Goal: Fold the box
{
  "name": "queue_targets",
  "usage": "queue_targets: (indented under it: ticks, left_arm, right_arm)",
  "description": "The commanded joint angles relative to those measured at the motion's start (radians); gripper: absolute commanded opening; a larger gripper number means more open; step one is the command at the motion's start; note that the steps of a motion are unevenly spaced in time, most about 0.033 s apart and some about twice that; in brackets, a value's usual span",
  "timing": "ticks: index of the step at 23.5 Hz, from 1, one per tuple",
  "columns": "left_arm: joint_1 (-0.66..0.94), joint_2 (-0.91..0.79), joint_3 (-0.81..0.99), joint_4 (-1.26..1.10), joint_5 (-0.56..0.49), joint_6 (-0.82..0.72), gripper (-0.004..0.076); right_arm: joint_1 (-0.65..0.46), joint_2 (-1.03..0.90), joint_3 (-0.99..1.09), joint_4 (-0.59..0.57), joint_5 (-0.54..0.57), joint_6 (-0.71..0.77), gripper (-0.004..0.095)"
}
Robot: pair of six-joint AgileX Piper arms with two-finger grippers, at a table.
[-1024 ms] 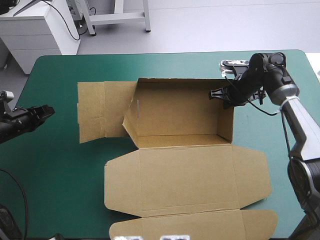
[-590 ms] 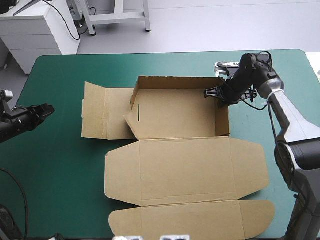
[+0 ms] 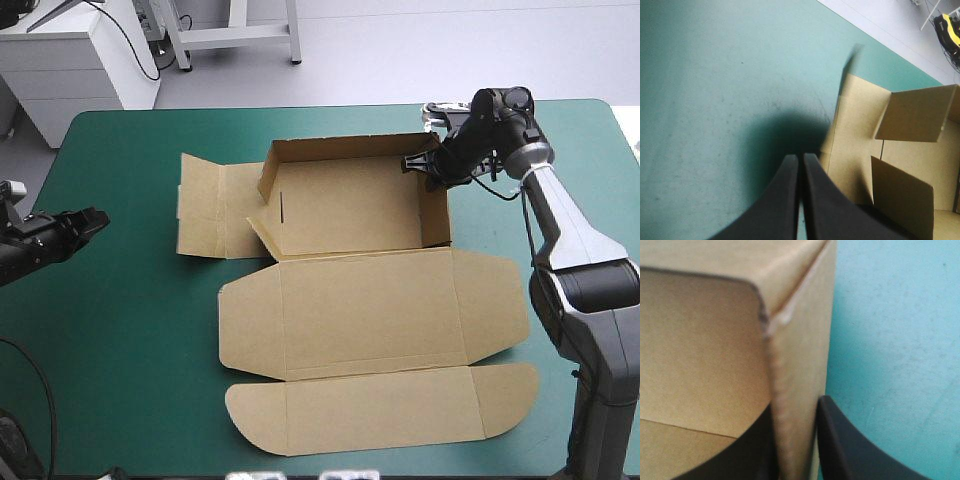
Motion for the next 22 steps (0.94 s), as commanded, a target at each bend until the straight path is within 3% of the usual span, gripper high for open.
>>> queue_targets:
  ticks: [1, 2, 4, 11, 22]
  left_arm:
    - [0.001, -0.029, -0.026, -0.069, 0.016, 0.002, 0.0008]
    - [0.001, -0.029, -0.026, -0.070, 0.018, 0.002, 0.0008]
    - [0.001, -0.029, -0.026, -0.070, 0.020, 0.002, 0.0008]
    - [0.001, -0.029, -0.026, -0.083, 0.040, -0.014, 0.0008]
    - [0.000, -0.029, -0.026, -0.111, 0.063, -0.014, 0.0008]
  right_arm:
    - [-0.003, -0.055, -0.034, 0.014, 0.006, 0.007, 0.0435]
    - [-0.003, -0.055, -0.042, 0.002, -0.017, 0.020, 0.0529]
    - [-0.003, -0.055, -0.074, -0.001, -0.041, 0.041, 0.0585]
    - [-0.001, -0.095, -0.207, 0.006, 0.012, 0.094, 0.0586]
    - [-0.001, -0.186, 0.059, 0.019, 0.010, 0.108, 0.0585]
